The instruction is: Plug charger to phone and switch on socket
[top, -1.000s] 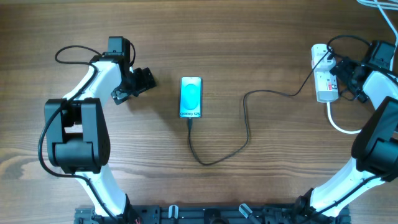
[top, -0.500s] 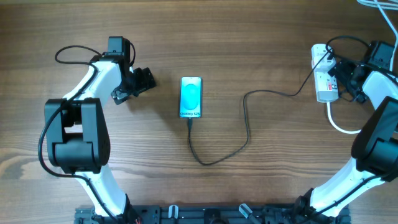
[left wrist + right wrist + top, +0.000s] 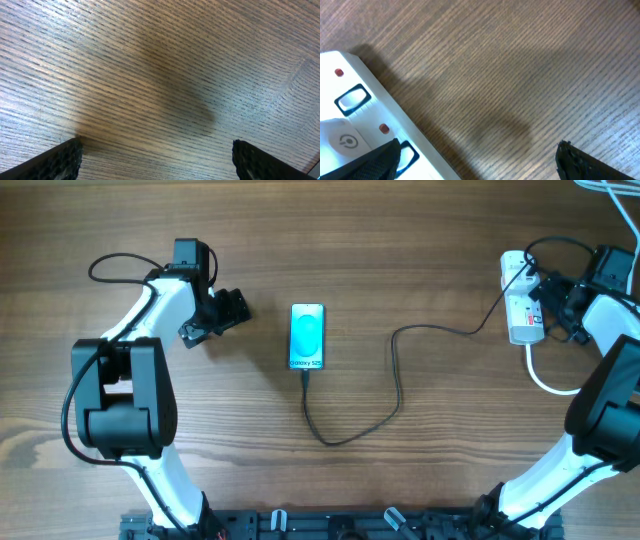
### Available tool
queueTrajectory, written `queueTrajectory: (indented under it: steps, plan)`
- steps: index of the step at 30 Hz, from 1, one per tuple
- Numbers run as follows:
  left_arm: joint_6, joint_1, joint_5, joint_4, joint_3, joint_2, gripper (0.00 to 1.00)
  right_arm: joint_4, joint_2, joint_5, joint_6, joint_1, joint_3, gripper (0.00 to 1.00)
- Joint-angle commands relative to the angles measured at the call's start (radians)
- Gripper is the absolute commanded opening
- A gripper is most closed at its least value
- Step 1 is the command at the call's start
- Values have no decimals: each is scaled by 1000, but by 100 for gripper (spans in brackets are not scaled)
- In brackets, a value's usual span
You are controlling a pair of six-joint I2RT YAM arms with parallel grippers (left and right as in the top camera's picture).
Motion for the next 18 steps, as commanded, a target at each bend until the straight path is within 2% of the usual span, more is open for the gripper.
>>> queueTrajectory:
  steps: [1, 18]
  plan:
    - [5, 8, -1, -1, -6, 12, 100, 33, 20, 21, -13, 7, -35, 100]
    - [5, 8, -1, -1, -6, 12, 100, 23, 53, -63, -14, 8, -35, 100]
